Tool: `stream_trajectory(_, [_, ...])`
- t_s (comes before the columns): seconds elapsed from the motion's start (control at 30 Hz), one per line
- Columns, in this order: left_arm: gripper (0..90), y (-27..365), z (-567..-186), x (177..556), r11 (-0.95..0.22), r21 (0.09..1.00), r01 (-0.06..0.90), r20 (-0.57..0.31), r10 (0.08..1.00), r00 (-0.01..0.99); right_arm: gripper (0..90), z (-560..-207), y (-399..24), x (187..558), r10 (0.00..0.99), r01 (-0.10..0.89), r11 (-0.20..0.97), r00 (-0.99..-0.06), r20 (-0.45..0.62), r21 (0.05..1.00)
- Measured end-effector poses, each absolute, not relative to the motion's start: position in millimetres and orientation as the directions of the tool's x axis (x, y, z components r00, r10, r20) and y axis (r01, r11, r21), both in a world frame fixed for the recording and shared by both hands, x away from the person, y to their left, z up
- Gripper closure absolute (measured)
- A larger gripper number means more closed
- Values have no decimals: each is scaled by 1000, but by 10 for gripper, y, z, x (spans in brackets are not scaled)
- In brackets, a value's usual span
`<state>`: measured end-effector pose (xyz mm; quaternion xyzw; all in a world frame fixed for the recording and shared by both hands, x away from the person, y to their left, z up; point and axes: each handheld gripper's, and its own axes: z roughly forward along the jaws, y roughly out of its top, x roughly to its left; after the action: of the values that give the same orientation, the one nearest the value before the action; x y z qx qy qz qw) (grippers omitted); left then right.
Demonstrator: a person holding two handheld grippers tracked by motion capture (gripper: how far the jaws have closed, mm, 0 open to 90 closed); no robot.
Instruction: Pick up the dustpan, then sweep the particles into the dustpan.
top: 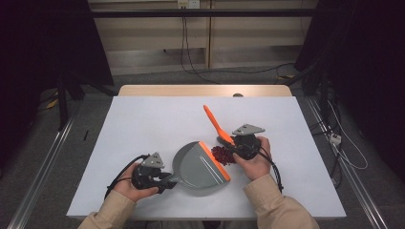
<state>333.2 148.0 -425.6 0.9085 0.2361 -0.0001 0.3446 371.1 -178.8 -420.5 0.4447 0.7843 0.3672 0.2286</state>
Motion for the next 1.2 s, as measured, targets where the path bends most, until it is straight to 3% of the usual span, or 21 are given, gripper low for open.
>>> stream_trajectory(1.2, [627, 1369, -4230, 3328, -659, 602, 450, -206, 416, 885, 713, -4200, -1594, 3653, 873, 557, 278, -487, 35, 783])
